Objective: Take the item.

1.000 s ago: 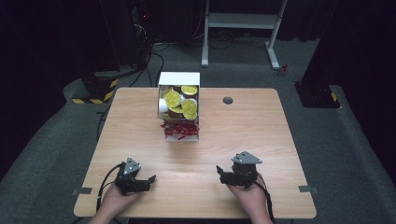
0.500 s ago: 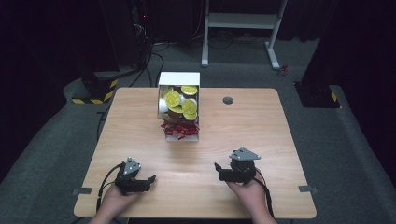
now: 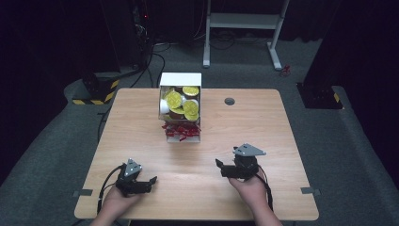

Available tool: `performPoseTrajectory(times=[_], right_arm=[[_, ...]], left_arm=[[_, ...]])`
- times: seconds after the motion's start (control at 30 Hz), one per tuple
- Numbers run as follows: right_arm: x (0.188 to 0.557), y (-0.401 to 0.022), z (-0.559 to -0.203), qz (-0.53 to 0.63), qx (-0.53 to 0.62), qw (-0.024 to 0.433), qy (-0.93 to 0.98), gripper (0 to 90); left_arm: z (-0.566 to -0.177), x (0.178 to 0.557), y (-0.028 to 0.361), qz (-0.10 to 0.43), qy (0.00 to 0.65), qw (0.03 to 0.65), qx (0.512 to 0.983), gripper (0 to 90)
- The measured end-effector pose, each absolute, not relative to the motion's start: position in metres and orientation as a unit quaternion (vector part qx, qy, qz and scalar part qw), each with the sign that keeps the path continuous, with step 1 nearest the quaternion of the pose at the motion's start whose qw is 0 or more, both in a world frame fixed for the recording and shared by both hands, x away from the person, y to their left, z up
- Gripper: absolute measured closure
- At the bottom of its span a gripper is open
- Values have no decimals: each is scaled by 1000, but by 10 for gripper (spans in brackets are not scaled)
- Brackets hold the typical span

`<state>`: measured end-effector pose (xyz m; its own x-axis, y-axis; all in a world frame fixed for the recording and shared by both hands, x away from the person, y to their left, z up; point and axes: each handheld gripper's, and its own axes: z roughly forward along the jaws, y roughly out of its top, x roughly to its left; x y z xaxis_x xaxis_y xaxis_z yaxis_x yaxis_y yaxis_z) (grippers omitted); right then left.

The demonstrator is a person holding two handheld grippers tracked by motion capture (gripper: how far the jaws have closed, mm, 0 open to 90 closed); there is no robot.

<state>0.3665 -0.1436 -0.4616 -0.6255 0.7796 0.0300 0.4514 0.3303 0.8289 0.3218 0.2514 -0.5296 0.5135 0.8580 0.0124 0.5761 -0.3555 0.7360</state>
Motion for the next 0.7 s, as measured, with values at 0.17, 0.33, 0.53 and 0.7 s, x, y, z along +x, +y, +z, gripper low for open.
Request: performPoseTrajectory(times=[0.17,0.33,0.53,0.7], right_arm=[[369,-140,-453,437,384,196,789,152],[370,-137,-450,443,379,204,786,163],[373,-130,-449,448,378,195,786,175],[375,-128,-450,447,374,200,787,186]], left_arm=[[-529,322,251,205,449,345,798,147],[-530,322,252,203,448,348,798,145],[-530,323,252,203,448,348,798,144],[-530,323,252,203,448,348,798,144]])
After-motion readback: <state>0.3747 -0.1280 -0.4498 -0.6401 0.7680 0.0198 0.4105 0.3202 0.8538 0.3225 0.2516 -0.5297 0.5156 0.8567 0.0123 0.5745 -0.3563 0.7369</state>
